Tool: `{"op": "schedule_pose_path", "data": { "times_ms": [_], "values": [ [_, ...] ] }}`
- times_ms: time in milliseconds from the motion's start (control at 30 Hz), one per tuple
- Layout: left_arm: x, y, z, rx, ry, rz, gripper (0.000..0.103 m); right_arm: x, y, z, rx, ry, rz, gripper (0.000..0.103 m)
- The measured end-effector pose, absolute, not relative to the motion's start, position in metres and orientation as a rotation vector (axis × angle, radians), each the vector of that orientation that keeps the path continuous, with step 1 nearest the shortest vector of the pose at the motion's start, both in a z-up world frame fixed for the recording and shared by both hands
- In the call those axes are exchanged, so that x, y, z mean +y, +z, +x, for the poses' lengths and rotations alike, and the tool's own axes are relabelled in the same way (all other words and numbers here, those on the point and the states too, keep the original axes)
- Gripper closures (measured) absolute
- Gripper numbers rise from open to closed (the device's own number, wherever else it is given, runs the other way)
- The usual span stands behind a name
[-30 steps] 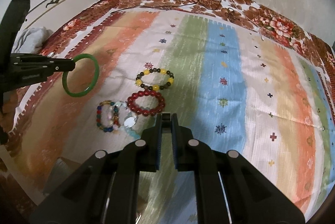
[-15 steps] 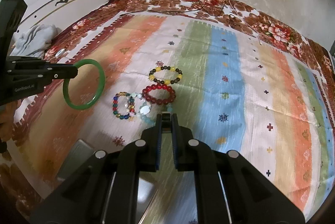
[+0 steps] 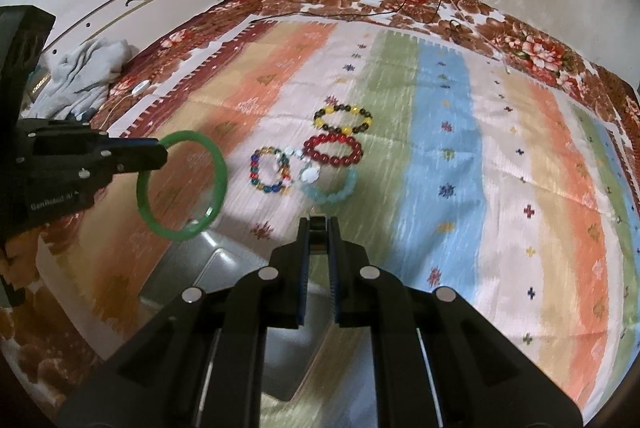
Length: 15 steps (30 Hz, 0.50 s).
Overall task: Organize jewelry
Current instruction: 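Carry the green bangle with the left gripper over the silver tin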
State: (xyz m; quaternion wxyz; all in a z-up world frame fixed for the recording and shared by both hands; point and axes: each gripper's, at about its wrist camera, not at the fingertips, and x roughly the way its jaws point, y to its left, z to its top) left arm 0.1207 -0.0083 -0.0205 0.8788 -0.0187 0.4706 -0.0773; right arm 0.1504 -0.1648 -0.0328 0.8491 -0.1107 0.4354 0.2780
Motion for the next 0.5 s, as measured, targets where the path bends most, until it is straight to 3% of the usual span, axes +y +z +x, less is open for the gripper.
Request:
{"op": "schedule_pose_path", "data": {
  "times_ms": [500],
  "values": [
    [-0.034,-0.038,0.102,1.027,-0.216,-0.009,0.094,-0.169,-0.037,0.127,0.93,0.601,-0.216,0.092]
  ]
}}
